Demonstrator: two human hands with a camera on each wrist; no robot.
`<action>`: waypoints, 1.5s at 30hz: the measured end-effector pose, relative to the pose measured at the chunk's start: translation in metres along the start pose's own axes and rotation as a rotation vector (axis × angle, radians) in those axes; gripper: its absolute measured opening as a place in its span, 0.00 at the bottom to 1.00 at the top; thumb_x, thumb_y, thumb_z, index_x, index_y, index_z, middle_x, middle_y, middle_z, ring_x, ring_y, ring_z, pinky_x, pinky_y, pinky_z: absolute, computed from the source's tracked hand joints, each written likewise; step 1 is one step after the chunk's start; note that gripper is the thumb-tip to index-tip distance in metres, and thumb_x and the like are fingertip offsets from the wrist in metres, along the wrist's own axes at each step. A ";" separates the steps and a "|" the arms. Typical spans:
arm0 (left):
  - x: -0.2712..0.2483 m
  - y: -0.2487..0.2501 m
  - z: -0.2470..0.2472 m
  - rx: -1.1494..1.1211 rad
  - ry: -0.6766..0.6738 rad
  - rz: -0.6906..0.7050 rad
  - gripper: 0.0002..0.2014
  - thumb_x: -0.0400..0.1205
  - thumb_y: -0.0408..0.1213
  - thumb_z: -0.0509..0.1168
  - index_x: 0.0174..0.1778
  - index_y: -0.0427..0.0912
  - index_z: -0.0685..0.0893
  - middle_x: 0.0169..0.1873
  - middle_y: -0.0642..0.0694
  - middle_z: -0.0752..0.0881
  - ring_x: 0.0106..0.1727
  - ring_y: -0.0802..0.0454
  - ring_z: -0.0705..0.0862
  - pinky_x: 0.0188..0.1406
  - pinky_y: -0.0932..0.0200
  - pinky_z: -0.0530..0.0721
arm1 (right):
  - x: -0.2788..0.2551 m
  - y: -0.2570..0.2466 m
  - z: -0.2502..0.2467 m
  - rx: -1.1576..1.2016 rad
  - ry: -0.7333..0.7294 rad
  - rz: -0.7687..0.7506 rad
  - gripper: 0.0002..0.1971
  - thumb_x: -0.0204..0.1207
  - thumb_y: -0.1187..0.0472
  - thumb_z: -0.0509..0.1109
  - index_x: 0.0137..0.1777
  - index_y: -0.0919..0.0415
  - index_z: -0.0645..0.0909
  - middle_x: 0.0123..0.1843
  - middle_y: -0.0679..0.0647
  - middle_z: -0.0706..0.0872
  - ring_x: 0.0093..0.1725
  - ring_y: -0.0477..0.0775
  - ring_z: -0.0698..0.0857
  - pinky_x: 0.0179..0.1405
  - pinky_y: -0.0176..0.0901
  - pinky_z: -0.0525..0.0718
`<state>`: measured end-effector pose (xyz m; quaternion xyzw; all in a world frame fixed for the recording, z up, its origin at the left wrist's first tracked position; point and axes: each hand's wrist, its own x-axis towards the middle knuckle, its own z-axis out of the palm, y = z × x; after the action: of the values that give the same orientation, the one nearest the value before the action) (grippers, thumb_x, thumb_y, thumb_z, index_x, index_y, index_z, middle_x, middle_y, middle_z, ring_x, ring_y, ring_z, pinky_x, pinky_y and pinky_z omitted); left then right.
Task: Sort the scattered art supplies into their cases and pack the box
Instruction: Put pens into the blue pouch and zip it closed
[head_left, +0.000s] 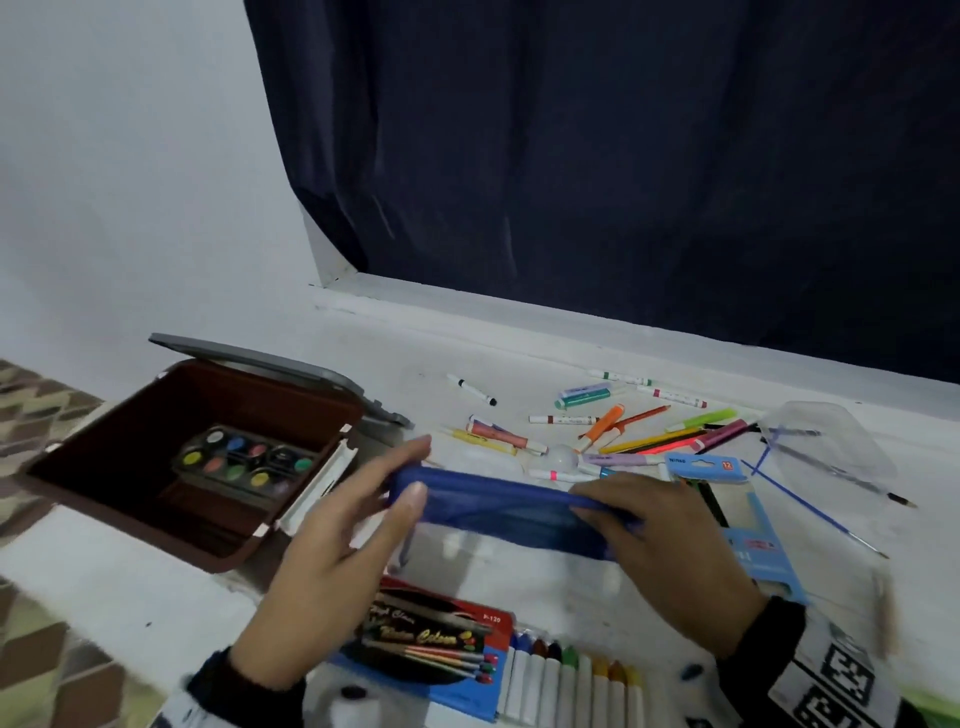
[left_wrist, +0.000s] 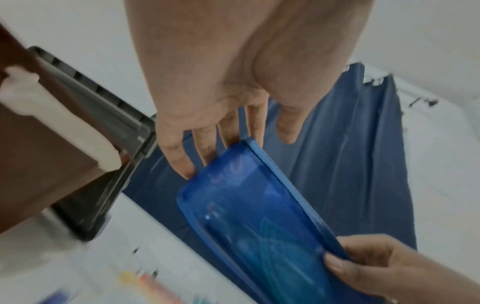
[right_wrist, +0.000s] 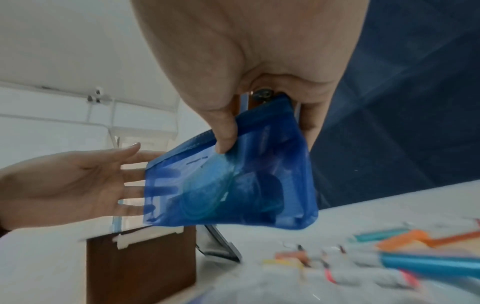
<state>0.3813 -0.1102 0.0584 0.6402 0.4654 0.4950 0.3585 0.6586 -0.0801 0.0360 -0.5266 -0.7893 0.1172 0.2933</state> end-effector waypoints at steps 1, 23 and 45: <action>0.003 0.008 -0.011 -0.019 0.035 0.029 0.17 0.86 0.43 0.66 0.71 0.53 0.83 0.66 0.58 0.87 0.69 0.62 0.83 0.65 0.72 0.78 | 0.005 -0.014 0.002 0.023 0.056 -0.036 0.10 0.81 0.48 0.65 0.54 0.44 0.88 0.45 0.30 0.84 0.48 0.35 0.82 0.48 0.24 0.75; 0.095 -0.114 -0.312 0.210 -0.127 -0.001 0.15 0.87 0.50 0.60 0.69 0.60 0.83 0.65 0.59 0.86 0.67 0.63 0.82 0.66 0.69 0.77 | 0.176 -0.220 0.158 -0.250 0.026 -0.133 0.12 0.80 0.57 0.63 0.53 0.54 0.89 0.45 0.51 0.90 0.44 0.59 0.88 0.39 0.56 0.86; 0.094 -0.140 -0.309 0.322 -0.333 -0.020 0.16 0.83 0.51 0.60 0.64 0.57 0.84 0.55 0.60 0.86 0.57 0.72 0.83 0.50 0.81 0.76 | 0.163 -0.226 0.233 -0.481 -0.334 -0.003 0.18 0.82 0.45 0.57 0.62 0.48 0.83 0.60 0.47 0.86 0.60 0.54 0.83 0.59 0.51 0.77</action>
<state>0.0561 0.0223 0.0358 0.7575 0.4788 0.2984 0.3286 0.3057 0.0008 0.0163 -0.5534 -0.8324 0.0112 0.0261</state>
